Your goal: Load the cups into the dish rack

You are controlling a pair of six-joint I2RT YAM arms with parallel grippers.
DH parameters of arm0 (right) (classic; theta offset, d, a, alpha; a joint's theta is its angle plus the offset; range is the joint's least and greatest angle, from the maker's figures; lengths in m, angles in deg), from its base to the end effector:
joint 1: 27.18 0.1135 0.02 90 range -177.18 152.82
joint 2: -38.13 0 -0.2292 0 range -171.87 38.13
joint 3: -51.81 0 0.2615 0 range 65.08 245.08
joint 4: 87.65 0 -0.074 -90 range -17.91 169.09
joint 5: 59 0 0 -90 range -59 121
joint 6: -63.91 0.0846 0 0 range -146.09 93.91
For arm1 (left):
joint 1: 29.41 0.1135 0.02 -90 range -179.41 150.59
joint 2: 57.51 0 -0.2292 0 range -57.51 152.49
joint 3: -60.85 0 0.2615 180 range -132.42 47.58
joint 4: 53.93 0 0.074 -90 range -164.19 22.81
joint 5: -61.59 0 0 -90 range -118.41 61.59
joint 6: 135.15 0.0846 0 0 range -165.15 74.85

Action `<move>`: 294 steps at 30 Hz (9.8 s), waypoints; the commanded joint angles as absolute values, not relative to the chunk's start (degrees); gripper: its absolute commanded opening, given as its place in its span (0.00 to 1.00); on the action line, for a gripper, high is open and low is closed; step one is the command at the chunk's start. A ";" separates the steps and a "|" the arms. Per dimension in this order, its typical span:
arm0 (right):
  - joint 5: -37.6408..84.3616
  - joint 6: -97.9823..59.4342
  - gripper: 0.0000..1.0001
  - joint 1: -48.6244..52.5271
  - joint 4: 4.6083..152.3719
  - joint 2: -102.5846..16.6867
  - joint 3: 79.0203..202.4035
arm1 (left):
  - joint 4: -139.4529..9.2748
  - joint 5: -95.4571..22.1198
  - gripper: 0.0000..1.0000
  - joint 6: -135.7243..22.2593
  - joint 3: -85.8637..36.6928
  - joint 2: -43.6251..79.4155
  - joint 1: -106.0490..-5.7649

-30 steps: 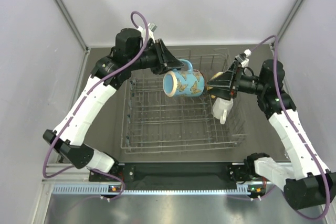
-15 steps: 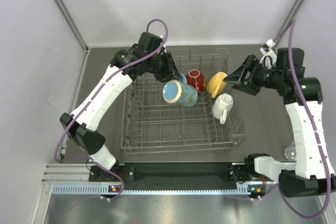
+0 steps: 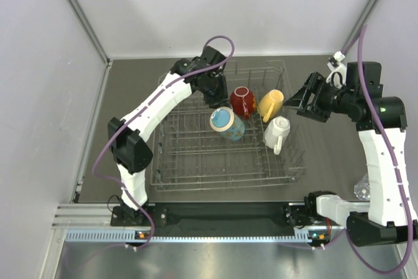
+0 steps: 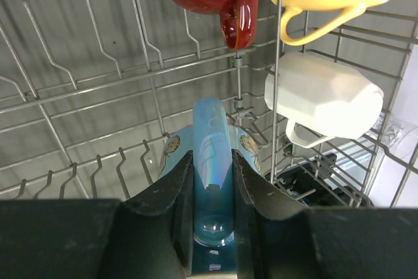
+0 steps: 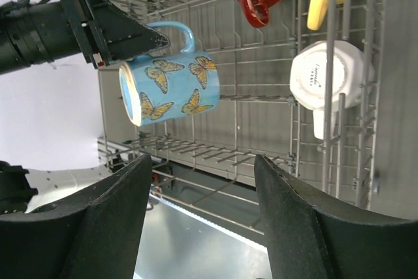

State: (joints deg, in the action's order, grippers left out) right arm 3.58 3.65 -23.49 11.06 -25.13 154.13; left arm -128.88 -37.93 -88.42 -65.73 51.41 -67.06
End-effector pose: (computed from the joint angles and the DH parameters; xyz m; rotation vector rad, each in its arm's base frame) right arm 0.2273 0.0537 0.3828 0.2812 2.3380 0.8452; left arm 0.3308 -0.2729 0.2772 -0.0672 2.7292 -0.6926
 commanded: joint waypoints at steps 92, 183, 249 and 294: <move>43.30 4.23 0.63 -40.61 -2.13 -32.28 170.24 | -113.51 -50.38 0.68 -65.65 -49.46 22.05 -68.34; 52.18 -51.32 0.00 -59.34 34.35 -20.40 100.50 | -115.44 -39.39 0.84 -49.46 -34.95 8.49 -69.22; -13.03 19.42 0.00 -4.94 86.45 -14.69 142.43 | -49.53 -53.46 0.98 -104.66 -30.82 13.77 -67.55; -14.61 19.53 0.00 -3.09 89.72 -14.51 136.89 | -46.63 -67.25 0.95 -113.88 -32.48 17.02 -66.67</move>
